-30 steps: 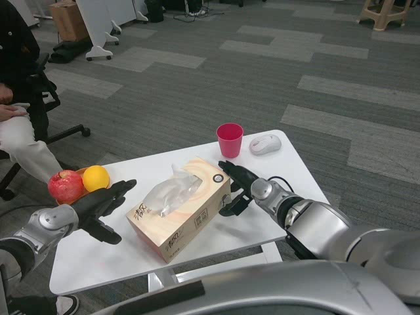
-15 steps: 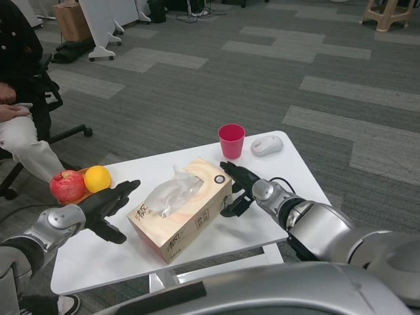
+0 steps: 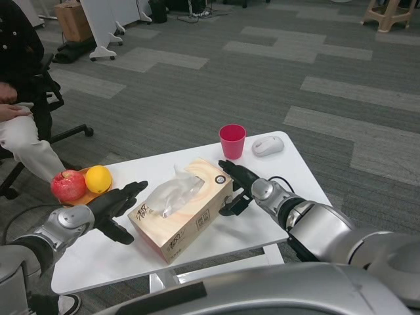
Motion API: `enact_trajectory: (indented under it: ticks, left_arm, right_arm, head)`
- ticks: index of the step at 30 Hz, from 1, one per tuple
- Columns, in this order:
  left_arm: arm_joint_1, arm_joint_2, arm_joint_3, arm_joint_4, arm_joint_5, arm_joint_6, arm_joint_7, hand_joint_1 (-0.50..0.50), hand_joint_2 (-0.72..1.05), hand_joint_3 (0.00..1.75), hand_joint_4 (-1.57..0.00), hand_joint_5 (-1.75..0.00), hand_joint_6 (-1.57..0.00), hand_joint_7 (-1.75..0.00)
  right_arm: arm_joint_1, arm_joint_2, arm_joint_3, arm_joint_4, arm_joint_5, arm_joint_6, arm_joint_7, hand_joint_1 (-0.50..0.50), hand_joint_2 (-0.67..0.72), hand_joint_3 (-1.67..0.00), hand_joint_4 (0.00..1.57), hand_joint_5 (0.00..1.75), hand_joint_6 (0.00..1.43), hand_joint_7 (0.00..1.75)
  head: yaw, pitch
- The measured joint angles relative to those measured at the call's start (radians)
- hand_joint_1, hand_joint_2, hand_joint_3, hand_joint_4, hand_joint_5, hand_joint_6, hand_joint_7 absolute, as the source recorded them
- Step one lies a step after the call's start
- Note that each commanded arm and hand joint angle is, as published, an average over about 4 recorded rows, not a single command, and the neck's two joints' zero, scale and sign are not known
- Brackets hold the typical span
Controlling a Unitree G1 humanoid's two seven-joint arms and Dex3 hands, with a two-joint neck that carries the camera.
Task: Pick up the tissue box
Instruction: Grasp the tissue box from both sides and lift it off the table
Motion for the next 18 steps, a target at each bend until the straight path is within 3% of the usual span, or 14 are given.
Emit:
enact_trajectory:
  ticks: [18]
  left_arm:
    - [0.0,-0.026,-0.015,-0.004,0.0,0.011,0.002,0.5,1.05,0.09,-0.15,0.0,0.0,0.0]
  right_arm:
    - [0.0,0.0,0.005,-0.005,0.0,0.0,0.001,0.17,-0.35,-0.63,0.0,1.26,0.0,0.0]
  head:
    - [0.006,-0.005]
